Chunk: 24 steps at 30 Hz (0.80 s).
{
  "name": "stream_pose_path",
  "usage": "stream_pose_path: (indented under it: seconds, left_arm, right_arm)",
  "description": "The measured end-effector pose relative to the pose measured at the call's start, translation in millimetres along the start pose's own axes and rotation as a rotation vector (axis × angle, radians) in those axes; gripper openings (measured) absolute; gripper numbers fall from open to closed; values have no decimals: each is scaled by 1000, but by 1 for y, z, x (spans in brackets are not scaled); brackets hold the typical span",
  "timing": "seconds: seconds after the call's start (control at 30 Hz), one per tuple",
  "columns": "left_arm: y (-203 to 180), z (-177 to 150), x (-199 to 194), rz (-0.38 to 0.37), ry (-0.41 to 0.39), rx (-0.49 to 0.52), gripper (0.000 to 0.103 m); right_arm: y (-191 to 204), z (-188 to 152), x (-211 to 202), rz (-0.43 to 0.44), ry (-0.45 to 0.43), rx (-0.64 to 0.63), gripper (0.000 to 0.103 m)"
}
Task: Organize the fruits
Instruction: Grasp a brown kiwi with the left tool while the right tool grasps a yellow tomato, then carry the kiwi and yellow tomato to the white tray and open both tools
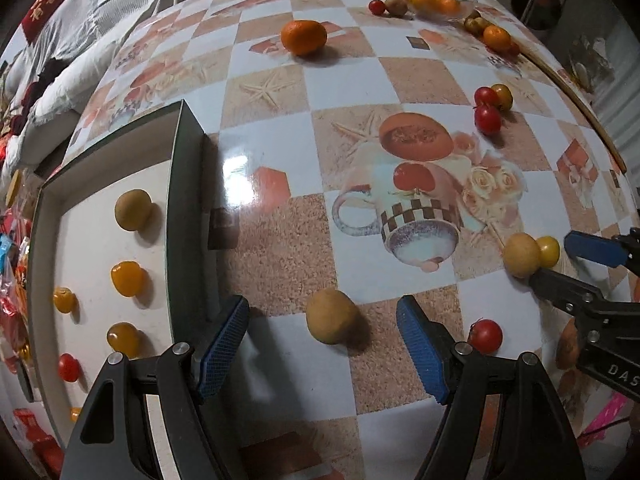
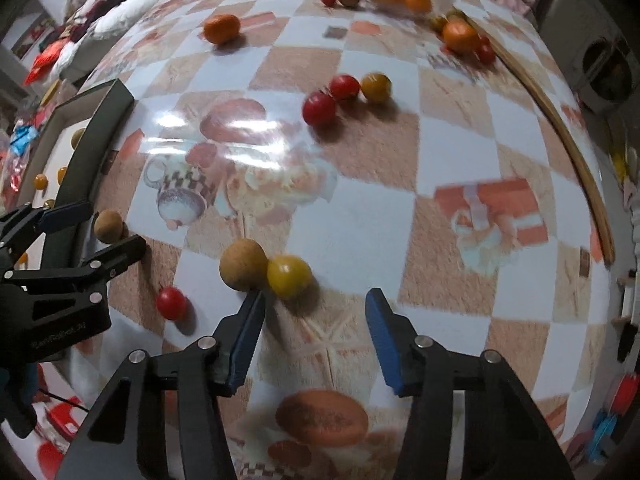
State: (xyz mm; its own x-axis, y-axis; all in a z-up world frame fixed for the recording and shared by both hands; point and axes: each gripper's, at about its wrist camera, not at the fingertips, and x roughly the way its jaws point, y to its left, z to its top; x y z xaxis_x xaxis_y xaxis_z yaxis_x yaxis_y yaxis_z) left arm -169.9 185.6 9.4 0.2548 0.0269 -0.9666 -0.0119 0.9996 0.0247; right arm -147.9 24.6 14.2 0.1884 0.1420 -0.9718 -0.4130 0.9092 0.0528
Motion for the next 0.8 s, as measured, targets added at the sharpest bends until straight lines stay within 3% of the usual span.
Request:
stream_pose_path:
  seconds: [0.13, 0.2, 0.27, 0.33, 0.4, 0.63, 0.8]
  left_arm:
    - [1, 0, 0, -6, 3, -18, 77]
    - [5, 1, 1, -29, 14, -37, 74]
    - [8, 2, 0, -35, 9, -40, 63]
    - [8, 2, -2, -49, 8, -37, 39]
    - [10, 3, -3, -79, 14, -40, 25]
    - [14, 1, -15, -167, 13, -61, 25]
    - [12, 4, -32, -180, -10, -65, 25]
  right_arm:
    - [5, 6, 2, -13, -18, -36, 50]
    - [5, 10, 2, -10, -20, -44, 33]
    - [6, 13, 2, 11, -10, -42, 23]
    - [7, 15, 2, 22, -8, -30, 23]
    - [8, 15, 1, 42, -4, 2, 23]
    - [-3, 11, -8, 87, 1, 81, 23]
    - [-6, 16, -15, 104, -4, 103, 23]
